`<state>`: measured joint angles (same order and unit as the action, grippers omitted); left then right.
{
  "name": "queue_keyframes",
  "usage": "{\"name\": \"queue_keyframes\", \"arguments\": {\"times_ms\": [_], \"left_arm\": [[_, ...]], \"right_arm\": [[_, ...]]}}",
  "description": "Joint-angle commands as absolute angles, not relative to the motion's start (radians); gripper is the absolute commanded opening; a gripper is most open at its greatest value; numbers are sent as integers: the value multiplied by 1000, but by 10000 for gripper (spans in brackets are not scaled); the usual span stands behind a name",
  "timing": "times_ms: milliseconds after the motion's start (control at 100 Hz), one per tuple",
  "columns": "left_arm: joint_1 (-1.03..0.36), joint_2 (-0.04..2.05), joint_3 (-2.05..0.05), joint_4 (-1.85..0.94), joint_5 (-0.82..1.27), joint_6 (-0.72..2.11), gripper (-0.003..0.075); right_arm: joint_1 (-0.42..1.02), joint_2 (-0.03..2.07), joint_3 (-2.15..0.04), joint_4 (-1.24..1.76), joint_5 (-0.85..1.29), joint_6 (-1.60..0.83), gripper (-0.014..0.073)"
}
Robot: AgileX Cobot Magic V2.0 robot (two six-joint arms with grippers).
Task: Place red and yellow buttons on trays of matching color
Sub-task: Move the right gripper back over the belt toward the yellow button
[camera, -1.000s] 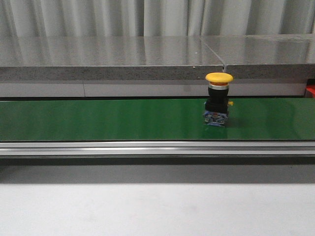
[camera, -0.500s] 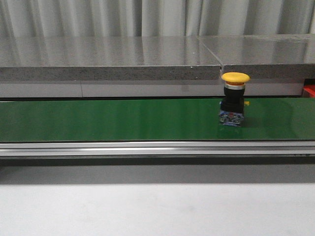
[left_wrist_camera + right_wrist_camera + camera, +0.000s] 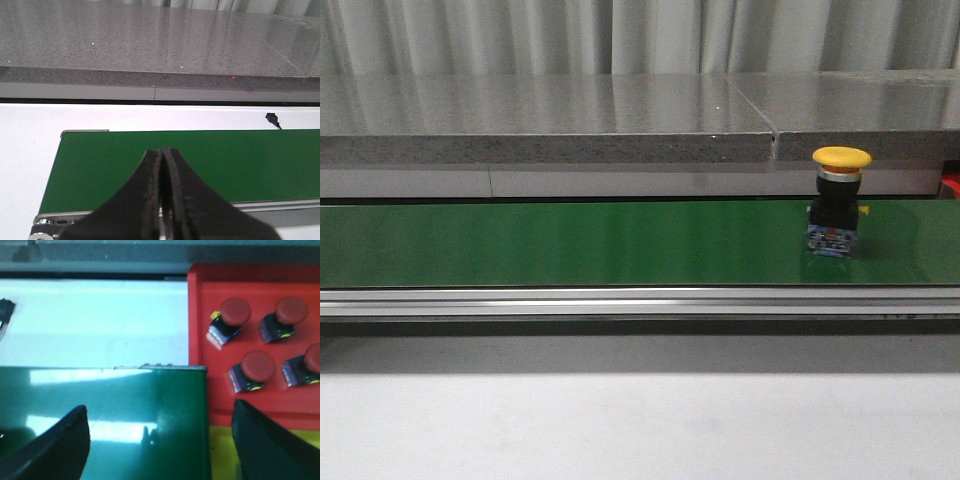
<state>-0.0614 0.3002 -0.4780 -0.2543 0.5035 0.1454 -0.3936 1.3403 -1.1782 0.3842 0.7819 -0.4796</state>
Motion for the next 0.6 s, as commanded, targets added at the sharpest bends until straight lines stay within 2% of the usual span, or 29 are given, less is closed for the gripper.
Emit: {"name": "queue_keyframes", "arguments": {"times_ms": [0,290,590], "left_arm": [[-70,308,-505,-271,433,145,-19],[-70,308,-505,-271,433,145,-19],[-70,308,-505,-271,433,145,-19]], "right_arm": [[-365,1278,-1131,408,716,-505,583],[-206,1260,-972,408,717,-562,583],[-88,1288,-952,409,682,-604,583]]}}
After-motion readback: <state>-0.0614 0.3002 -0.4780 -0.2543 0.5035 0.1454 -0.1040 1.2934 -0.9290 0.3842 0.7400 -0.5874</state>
